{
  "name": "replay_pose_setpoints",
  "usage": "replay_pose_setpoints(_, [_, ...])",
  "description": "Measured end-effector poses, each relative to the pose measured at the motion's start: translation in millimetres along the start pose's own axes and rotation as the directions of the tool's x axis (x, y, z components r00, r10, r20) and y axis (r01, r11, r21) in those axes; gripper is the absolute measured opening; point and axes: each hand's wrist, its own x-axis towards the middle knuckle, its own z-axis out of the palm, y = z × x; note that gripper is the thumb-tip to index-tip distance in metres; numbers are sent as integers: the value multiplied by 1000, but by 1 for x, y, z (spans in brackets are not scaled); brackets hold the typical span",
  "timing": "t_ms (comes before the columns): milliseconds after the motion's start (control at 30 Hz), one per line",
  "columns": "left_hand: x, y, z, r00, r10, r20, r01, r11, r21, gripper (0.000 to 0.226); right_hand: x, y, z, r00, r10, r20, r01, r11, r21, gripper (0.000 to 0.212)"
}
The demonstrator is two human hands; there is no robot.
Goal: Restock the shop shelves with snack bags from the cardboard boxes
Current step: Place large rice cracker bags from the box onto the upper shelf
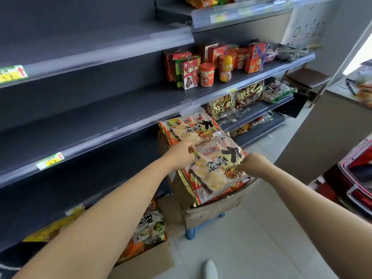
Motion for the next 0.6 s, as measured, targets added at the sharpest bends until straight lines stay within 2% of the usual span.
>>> replay_pose_setpoints(100, [31, 7, 15, 999, -28, 45, 26, 998, 50, 31, 24, 14, 8, 977, 162, 142, -182, 973, 140, 28])
replay_pose_setpoints(167, [54, 8, 25, 996, -47, 77, 39, 995, 94, 38, 39, 21, 14, 956, 199, 215, -240, 952, 188, 39])
replay_pose_setpoints(267, [82, 6, 34, 994, -71, 86, 56, 983, 174, 56, 55, 26, 19, 929, 278, 243, -338, 906, 256, 55])
replay_pose_setpoints(367, [103, -5, 42, 981, -126, 149, 93, 972, 214, 68, 75, 31, 27, 896, 339, 286, -424, 846, 324, 51])
replay_pose_setpoints(467, [114, -15, 48, 954, -197, 227, 161, 973, 166, 79, 86, 31, 31, 862, 387, 327, -503, 736, 454, 54])
replay_pose_setpoints(600, [124, -21, 54, 950, -225, 218, 191, 967, 168, 87, 91, 25, 40, 840, 448, 306, -541, 651, 533, 49])
